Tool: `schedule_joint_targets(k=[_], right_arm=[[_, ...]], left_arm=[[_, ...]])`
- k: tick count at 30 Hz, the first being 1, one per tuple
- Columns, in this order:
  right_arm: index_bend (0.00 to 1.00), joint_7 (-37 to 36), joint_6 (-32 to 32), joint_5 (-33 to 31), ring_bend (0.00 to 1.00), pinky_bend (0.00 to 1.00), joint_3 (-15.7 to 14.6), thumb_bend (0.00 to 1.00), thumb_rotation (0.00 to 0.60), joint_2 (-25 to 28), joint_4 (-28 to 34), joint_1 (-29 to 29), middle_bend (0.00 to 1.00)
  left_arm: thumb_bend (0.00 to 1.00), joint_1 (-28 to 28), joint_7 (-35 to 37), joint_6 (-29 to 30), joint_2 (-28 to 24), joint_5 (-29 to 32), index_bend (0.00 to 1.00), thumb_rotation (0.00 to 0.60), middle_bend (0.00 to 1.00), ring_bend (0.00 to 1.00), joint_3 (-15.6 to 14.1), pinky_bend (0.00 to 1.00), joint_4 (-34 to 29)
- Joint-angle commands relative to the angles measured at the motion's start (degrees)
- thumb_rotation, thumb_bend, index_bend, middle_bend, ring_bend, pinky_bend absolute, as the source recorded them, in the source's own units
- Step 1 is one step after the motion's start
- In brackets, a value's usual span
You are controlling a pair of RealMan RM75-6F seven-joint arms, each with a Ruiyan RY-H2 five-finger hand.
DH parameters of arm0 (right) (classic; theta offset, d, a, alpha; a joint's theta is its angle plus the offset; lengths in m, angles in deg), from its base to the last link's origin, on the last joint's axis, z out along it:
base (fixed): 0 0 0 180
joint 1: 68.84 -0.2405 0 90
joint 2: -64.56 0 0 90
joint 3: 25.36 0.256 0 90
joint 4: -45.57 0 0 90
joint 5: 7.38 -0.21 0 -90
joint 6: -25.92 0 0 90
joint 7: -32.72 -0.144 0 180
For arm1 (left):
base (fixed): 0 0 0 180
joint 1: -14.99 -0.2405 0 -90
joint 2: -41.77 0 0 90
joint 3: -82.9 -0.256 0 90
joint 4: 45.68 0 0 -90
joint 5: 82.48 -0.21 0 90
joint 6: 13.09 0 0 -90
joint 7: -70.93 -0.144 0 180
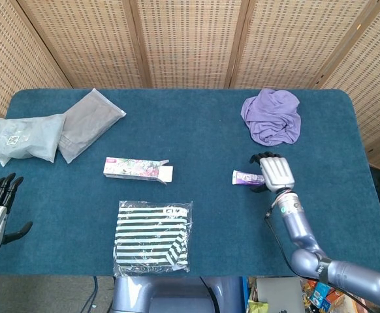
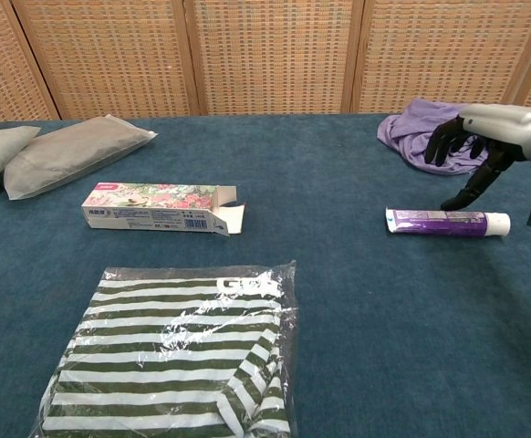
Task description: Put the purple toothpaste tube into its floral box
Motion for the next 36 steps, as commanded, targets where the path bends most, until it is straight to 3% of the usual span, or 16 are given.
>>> schedule_joint_targets(k=[1,9,13,31,36], right_arm=[[0.33,1.2,0.0,-1.4,0.23,0.26,-1.6,0.15,0.6,-2.6,-2.9,-1.0,0.33],[0.35,1.1,0.1,-1.4,0.24,0.26,-3.3,0.19,0.6,-5.3,-8.8,-1.6,0.35],[0.38,0.9,0.4,-1.3,0.26,0.31,-4.1,0.23,0.6,-6.2,-11.6,-1.5,0.37],[0.42,0.3,4.4,-3.3,0.29,0.32,-4.5,0.32,0.6,-9.8,-20.4,-2.8,0.41],[0.53,0.9,5.1,-3.5,0.37,0.4,-4.7,0.41,0.6,-10.5,-22.0,-3.1,0.51]], left_arm=[[0.24,0.2,-0.2,-0.3,0.1,0.4,0.0,0.6,0.0,0.0,0.1,0.0,0.1],[0.24,0.4,-0.5,-0.6,0.2,0.8,0.0,0.6,0.0,0.0,0.1,0.0,0.0],[0.24,0.6,-0.6,-0.8,0.2,0.9,0.0,0.6,0.0,0.0,0.0,0.0,0.0],[0.24,0.8,-0.3,-0.9,0.1,1.8,0.0,0.6,0.0,0.0,0.2,0.0,0.0],[0.24,0.9,-0.1,-0.9,0.0,2.0,0.0,0.6,0.0,0.0,0.2,0.0,0.0]])
